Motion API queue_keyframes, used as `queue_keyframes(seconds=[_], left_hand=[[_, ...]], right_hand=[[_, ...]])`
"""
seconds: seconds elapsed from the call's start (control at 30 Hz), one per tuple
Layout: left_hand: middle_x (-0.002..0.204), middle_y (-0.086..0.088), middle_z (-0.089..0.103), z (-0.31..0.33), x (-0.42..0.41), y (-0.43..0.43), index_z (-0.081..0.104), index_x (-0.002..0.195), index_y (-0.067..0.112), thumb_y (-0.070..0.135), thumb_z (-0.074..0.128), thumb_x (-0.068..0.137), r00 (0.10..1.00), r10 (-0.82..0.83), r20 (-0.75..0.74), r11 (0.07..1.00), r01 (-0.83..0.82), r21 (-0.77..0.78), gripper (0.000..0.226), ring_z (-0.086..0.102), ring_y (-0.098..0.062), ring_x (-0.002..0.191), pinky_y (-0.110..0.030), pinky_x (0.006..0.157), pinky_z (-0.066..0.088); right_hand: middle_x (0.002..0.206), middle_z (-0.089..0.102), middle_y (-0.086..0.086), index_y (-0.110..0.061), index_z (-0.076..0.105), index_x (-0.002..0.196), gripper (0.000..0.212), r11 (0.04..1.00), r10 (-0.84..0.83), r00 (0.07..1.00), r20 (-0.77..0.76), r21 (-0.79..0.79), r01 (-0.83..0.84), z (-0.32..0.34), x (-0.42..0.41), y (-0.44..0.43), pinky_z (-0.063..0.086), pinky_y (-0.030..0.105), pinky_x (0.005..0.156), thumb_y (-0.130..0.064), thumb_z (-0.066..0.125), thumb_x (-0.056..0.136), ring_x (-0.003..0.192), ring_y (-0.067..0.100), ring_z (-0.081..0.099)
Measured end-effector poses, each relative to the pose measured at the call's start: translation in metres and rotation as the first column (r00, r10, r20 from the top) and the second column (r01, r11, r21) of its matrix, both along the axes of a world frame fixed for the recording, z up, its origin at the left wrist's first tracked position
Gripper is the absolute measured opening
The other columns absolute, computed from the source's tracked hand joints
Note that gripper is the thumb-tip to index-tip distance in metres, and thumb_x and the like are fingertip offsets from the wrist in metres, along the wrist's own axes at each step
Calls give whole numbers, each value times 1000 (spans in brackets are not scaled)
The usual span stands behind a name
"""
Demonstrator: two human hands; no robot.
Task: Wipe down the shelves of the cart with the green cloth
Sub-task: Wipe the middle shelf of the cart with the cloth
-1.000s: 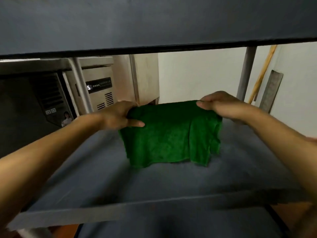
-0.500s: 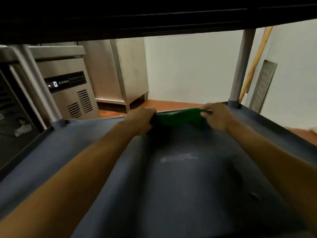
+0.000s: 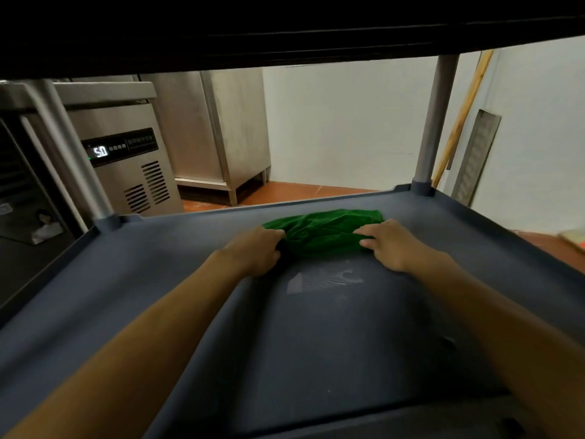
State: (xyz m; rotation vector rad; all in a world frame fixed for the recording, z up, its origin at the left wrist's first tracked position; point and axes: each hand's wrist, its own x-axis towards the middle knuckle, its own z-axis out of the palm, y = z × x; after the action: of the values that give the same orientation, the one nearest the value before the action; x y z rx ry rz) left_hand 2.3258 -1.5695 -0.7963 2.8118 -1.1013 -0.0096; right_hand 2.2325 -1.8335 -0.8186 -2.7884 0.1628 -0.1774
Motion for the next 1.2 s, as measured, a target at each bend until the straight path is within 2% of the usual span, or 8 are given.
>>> queue_keyframes(seconds=[0.07,0.3,0.57,0.77,0.9,1.0,1.2], left_hand=[[106,-8,66,0,-8,7,61,107,16,21,56,95,1000,-5,-14,1000,5,-11,13,63,-24,94,-46,90,54],[114,-8,62,1,-41,28,56,112,15,23,51,99,997,0,-79,1000,2,21,16,61,-23,101,-46,94,52],[120,-8,59,5,-80,46,54,117,15,24,50,100,993,9,-118,999,-5,34,20,59,-24,105,-45,97,50],[117,-9,60,6,-105,57,53,115,14,26,49,101,992,5,-125,999,0,40,18,61,-25,104,-46,97,50],[110,-8,60,4,-121,67,51,107,15,25,50,100,994,-18,-110,999,22,31,12,60,-25,98,-42,91,50],[110,-9,61,3,-133,76,51,109,13,26,50,101,993,-29,-117,999,32,21,15,60,-25,97,-43,91,50],[107,-9,61,6,-149,90,51,109,13,27,48,101,990,-37,-133,999,40,19,16,60,-26,94,-44,89,50]], right_hand=[[140,54,16,-15,52,140,38,1000,-9,1000,-22,6,10,2,-8,3,44,33,102,-16,48,102,118,30,57],[139,54,13,-17,53,139,37,1000,-14,997,-76,-18,13,8,-43,18,45,38,103,-19,46,103,114,29,57],[139,55,12,-16,53,139,37,995,7,1000,-7,-98,-8,6,-79,32,36,28,97,-15,45,103,121,29,47],[132,53,20,-18,52,138,35,992,-21,1000,-22,-121,18,2,-104,42,43,40,97,-17,43,104,122,34,40],[129,53,21,-17,51,138,36,993,-19,999,-37,-121,15,5,-120,50,45,42,96,-19,42,104,123,35,40],[129,55,19,-18,51,139,36,992,0,999,-41,-123,-5,5,-131,53,44,40,94,-20,41,104,123,33,39],[120,55,18,-21,55,134,33,992,31,999,-23,-119,-33,3,-144,56,45,38,89,-24,42,104,108,31,49]])
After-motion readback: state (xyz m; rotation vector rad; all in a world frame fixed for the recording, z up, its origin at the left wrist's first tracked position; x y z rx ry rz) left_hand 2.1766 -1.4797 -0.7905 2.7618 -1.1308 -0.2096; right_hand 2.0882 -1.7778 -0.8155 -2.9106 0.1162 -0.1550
